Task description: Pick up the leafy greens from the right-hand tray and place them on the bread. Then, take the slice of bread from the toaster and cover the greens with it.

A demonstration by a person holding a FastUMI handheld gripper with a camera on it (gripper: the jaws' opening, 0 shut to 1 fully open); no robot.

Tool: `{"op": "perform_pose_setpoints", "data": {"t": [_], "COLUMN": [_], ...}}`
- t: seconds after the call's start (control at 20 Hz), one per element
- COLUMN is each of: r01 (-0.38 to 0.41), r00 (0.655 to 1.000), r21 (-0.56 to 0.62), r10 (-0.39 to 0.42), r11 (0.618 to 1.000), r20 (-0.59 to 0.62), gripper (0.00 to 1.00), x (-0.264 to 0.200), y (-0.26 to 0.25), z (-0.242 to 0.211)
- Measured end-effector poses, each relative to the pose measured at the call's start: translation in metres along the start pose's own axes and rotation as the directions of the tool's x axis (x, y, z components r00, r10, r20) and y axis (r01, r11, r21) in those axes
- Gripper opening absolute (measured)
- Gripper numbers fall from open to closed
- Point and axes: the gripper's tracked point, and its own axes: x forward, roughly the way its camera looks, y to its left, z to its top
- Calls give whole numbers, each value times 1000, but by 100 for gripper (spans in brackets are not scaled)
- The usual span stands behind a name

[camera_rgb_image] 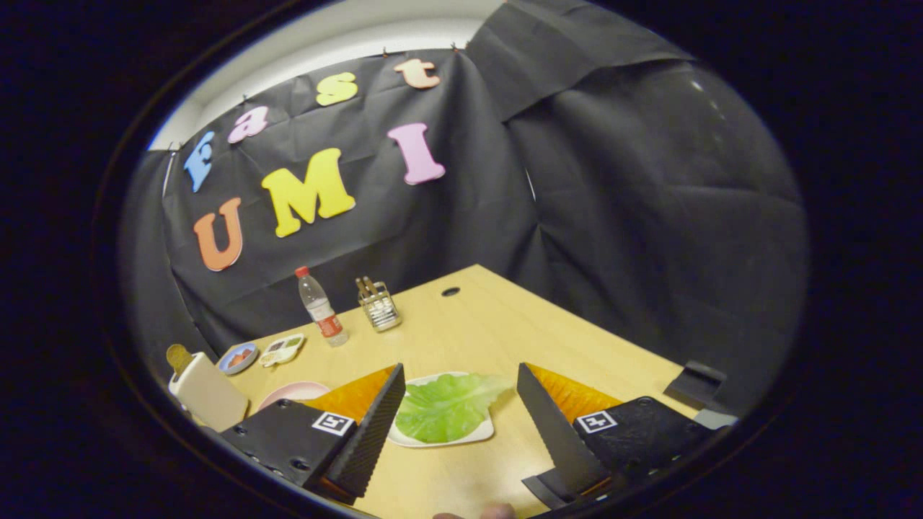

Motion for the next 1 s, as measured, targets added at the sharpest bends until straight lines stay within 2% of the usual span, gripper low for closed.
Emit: {"op": "perform_pose_setpoints", "data": {"t": [0.25, 0.6, 0.7, 0.75, 0.85, 0.9, 1.0], "r01": [30, 127, 145, 150, 159, 170, 179], "r00": [995, 977, 973, 973, 973, 972, 970], "r21": [137, 275, 286, 284, 285, 274, 269], "r10": [-17, -73, -84, -89, -101, -115, -125], "r11": [990, 953, 947, 947, 945, 947, 946], "r20": [-101, -200, -214, -214, -206, -205, -207], "gripper": [96, 96, 85, 85, 71, 69, 46], "x": [42, 80, 94, 97, 99, 102, 105], "y": [-8, -27, -25, -24, -28, -31, -35], "z": [-23, -41, -45, -46, -42, -42, -41]}}
